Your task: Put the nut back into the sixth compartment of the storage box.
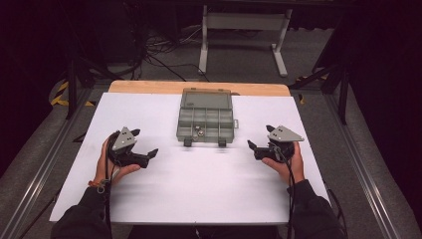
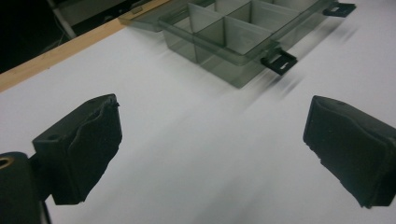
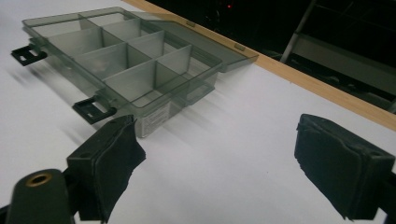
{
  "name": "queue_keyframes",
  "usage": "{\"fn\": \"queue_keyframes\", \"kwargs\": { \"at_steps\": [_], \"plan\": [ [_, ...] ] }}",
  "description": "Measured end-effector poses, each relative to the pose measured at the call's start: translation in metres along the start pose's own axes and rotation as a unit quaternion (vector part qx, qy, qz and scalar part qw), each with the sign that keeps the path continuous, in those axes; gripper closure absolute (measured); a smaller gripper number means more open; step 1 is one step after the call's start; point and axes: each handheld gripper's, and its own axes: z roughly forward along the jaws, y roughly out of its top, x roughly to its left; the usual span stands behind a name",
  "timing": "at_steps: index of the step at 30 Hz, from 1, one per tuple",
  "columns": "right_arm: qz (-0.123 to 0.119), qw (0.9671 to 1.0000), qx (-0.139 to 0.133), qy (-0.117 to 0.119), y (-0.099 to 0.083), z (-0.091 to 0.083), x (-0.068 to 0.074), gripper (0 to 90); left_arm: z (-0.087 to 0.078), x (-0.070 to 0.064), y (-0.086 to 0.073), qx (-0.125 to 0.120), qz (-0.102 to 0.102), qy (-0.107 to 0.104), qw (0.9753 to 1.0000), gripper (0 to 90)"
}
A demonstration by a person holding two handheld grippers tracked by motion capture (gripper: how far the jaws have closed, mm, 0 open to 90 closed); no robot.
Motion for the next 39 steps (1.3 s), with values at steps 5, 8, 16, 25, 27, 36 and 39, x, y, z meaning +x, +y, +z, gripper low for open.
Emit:
{"fn": "queue_keyframes", "kwargs": {
  "at_steps": [5, 8, 16, 25, 27, 36, 39],
  "plan": [
    [0.000, 1.0000, 0.005, -0.007, -0.002, 0.009, -0.003, 14.8, 0.009, 0.001, 0.001, 0.002, 0.003, -0.004, 1.0000, 7.9],
    [0.012, 0.9999, 0.009, -0.004, 0.002, 0.014, -0.004, 13.7, 0.015, 0.002, 0.009, 0.000, 0.008, -0.004, 1.0000, 7.9],
    [0.041, 0.9990, -0.007, -0.019, 0.032, 0.021, -0.020, 13.9, 0.024, 0.009, 0.036, 0.004, 0.023, 0.000, 0.9997, 9.5],
    [0.053, 0.9984, 0.005, -0.017, 0.038, 0.035, -0.031, 14.2, 0.042, 0.023, 0.057, 0.016, 0.017, 0.009, 0.9997, 10.1],
    [0.050, 0.9986, 0.009, -0.017, 0.039, 0.040, -0.033, 14.3, 0.045, 0.026, 0.060, 0.018, 0.019, 0.012, 0.9996, 9.9],
    [0.036, 0.9986, 0.037, 0.010, 0.044, 0.063, -0.033, 22.1, 0.056, 0.037, 0.070, 0.021, 0.014, 0.020, 0.9995, 11.8],
    [0.035, 0.9984, 0.043, 0.012, 0.045, 0.068, -0.034, 22.2, 0.063, 0.042, 0.073, 0.028, 0.012, 0.020, 0.9993, 12.6]
  ]
}}
